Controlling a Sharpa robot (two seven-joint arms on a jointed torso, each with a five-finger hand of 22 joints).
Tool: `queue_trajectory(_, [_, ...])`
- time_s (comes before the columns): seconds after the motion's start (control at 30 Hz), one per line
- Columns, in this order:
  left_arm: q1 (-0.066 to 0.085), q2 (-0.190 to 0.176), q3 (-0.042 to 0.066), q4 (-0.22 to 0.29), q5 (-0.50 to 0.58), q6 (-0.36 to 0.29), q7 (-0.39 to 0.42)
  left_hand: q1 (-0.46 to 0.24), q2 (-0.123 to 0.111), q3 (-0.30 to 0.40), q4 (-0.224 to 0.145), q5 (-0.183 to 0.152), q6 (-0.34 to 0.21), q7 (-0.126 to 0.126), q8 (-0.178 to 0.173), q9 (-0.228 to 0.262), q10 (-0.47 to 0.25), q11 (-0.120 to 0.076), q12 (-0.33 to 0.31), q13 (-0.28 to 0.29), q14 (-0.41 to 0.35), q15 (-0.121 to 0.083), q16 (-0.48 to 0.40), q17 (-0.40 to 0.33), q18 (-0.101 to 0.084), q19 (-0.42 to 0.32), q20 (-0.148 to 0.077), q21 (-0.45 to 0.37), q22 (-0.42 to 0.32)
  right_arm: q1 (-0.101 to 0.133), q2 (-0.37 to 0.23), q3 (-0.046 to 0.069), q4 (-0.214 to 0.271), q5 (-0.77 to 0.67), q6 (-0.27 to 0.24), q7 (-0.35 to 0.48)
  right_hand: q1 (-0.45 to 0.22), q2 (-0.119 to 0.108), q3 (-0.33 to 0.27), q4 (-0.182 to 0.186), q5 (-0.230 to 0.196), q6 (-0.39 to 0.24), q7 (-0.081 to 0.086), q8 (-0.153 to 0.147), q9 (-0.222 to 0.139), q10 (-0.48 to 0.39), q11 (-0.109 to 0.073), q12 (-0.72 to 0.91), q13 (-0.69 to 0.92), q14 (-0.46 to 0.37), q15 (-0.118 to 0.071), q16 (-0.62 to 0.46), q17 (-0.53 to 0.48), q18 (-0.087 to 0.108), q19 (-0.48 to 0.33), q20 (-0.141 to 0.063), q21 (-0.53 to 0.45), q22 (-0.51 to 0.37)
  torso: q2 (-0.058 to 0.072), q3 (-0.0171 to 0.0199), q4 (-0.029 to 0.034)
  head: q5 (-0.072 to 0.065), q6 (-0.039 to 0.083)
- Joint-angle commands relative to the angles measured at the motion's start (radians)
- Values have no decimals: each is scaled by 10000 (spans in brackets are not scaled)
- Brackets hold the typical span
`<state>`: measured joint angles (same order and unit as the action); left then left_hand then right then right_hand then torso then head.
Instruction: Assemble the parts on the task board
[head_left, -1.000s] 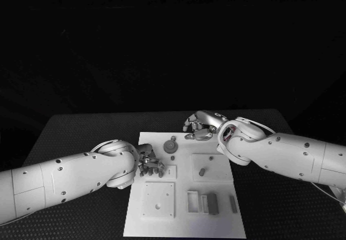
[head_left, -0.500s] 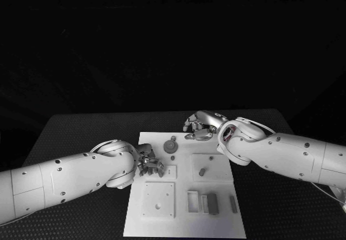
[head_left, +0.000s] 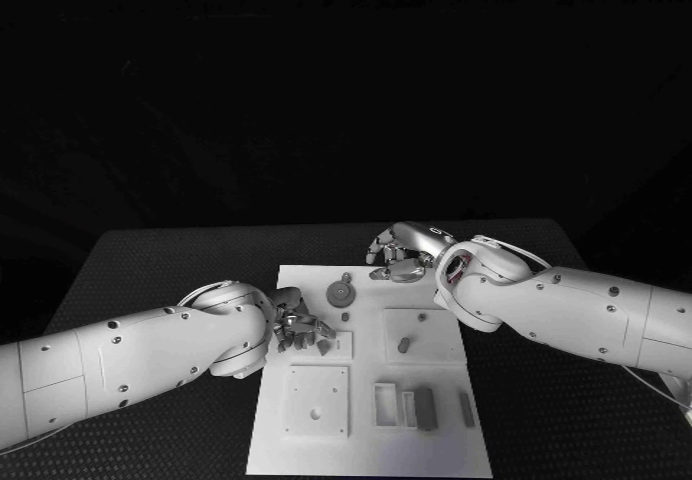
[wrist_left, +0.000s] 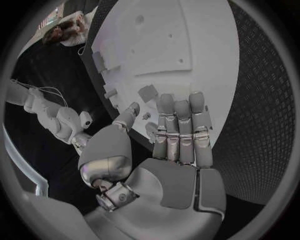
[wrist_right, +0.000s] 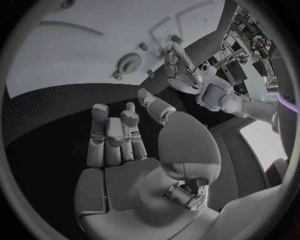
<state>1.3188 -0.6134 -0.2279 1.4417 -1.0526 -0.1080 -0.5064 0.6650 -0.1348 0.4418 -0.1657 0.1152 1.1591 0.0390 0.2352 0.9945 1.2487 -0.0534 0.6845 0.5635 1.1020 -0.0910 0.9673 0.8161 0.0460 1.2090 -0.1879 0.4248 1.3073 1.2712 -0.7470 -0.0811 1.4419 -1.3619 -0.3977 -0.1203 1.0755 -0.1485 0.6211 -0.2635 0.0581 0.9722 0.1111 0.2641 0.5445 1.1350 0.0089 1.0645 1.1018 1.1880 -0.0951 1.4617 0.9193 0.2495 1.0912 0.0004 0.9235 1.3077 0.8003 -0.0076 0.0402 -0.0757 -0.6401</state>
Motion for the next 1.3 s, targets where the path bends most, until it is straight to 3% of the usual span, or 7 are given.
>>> queue_trajectory(0.03, [-9,4,5,9,172,-296,182,-167,-6,-97,35,-3,10,9,-77,18,-52,5,33,-15,-60,2,50,-22,188,-76,4,-72,187,-7,-4,4,5,3,97,84,-28,57,-13,-32,-13,-12,89,-47,17,-68,-7,-39,-15,-96,-3,-39,8,123,-65,3,-44,152,2,2,7,-8,-6])
queue_trajectory(0.5, [-3,-456,89,297,422,51,87,-152,157,-133,-29,85,18,5,-111,32,-53,-1,42,-27,-69,-8,79,-52,198,-68,-2,-88,195,-12,-15,4,-27,18,108,84,-33,54,-14,-32,-14,-13,89,-48,18,-68,-8,-38,-16,-97,-3,-39,8,123,-65,3,-44,153,-8,13,0,5,14])
queue_trajectory(0.57, [1,-566,308,358,679,262,85,-202,238,-187,-52,79,-45,38,-177,10,-106,25,9,-51,-120,12,57,-83,187,-114,13,-125,187,-12,-26,4,-31,21,106,77,-34,53,-14,-31,-14,-14,89,-49,18,-68,-7,-38,-17,-97,-3,-39,8,123,-65,4,-44,153,-15,18,5,5,25])
queue_trajectory(0.73, [79,-876,515,636,999,642,42,-243,582,-284,-230,-136,-730,329,-851,-593,-51,164,62,-56,-98,6,133,-140,208,-62,16,-155,200,-12,-34,3,-54,25,113,76,-38,51,-15,-30,-14,-15,90,-50,18,-68,-7,-38,-17,-97,-3,-39,8,123,-65,4,-44,153,-10,21,12,12,17])
queue_trajectory(0.93, [272,-1142,520,965,1814,921,-153,-183,980,-325,-434,115,-829,367,-1139,-1090,195,177,285,35,136,-121,367,-120,225,221,-75,13,234,-12,-25,3,-100,26,118,73,-42,51,-15,-27,-14,-15,90,-50,19,-67,-7,-37,-18,-96,-3,-39,9,123,-64,4,-44,153,-9,10,-2,40,25])
queue_trajectory(1.03, [299,-1196,519,1066,2403,1020,-271,-233,1235,-374,-463,143,-1339,485,-1517,-1450,511,274,558,172,444,-269,592,-68,270,547,-190,238,255,-12,-25,3,-112,27,120,70,-43,52,-14,-26,-14,-15,90,-50,19,-66,-7,-36,-19,-96,-3,-39,9,123,-64,4,-44,153,-4,8,-1,38,31])
queue_trajectory(1.3, [306,-1079,463,1010,3573,1465,-700,-441,1278,-485,-460,176,-1120,419,-1472,-1850,652,204,1039,508,711,-412,935,5,285,807,-347,602,264,-15,-5,1,-142,28,134,58,-44,53,-13,-25,-13,-14,89,-50,20,-65,-8,-35,-19,-95,-3,-39,9,123,-64,4,-44,153,-13,5,5,42,20])
